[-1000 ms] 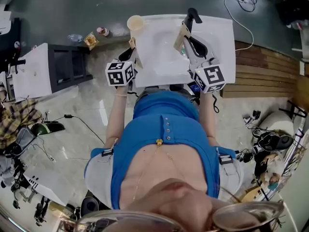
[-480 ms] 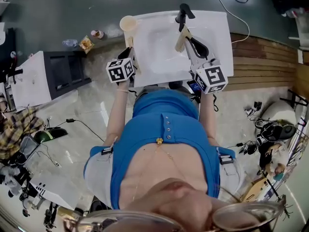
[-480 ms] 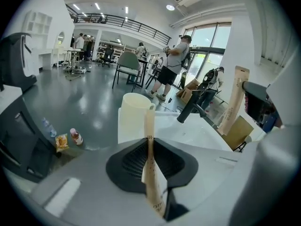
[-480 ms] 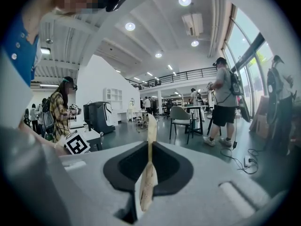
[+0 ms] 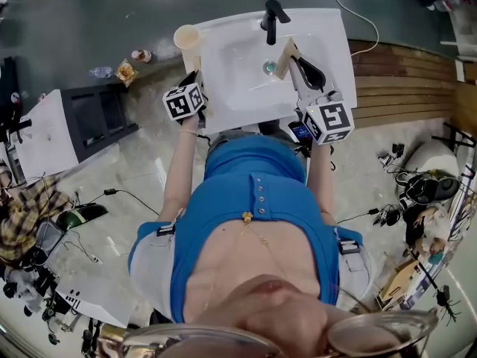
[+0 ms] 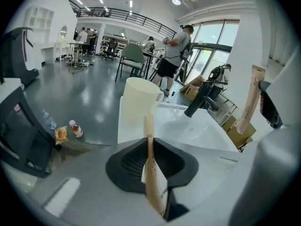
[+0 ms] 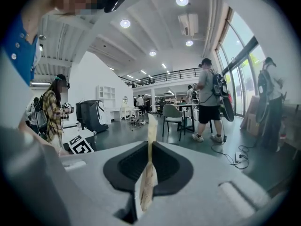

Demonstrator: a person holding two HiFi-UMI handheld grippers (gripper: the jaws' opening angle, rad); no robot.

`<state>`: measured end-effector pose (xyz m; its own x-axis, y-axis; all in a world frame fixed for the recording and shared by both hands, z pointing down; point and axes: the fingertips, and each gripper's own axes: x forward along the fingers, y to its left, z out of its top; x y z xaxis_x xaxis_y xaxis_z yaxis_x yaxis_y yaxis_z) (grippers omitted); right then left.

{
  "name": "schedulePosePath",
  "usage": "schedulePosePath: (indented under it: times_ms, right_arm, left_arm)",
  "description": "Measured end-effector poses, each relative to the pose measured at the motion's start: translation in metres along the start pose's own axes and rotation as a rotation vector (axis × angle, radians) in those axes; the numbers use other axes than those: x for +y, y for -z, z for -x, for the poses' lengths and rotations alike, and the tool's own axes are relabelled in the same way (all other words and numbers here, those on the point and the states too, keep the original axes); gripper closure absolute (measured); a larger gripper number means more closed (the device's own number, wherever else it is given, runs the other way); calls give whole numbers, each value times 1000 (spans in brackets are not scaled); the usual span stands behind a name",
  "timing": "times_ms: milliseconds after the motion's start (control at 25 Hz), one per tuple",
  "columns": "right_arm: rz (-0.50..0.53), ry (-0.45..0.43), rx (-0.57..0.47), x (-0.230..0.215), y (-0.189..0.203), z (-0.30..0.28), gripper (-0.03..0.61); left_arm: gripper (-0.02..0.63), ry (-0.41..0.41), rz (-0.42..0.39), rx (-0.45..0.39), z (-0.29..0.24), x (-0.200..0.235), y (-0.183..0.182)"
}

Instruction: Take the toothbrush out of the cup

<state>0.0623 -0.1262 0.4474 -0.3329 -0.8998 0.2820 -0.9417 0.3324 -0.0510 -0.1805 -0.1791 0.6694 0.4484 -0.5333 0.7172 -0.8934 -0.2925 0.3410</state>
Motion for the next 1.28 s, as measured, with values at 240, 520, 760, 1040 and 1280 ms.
schedulePosePath:
  times_ms: [240,520,760,1040,1280]
  right_arm:
    - [-8,39,14,-6,6,10,554]
    - [-14,60,23,-7,10,15,554]
    - [-18,62,20,-6,8,15,554]
    - [-20,62,19,-1,7,11,554]
    - [-19,74,21,1,8,16,555]
  left_arm:
    - [560,-5,8,16,-12,4,9]
    - [537,-2,48,0,-16,9,14]
    - [515,25,96,-17,-14,7,11]
    - [480,60,74,-49,-2,-1,-1]
    - [485,100,38,-74,8,-13,-9]
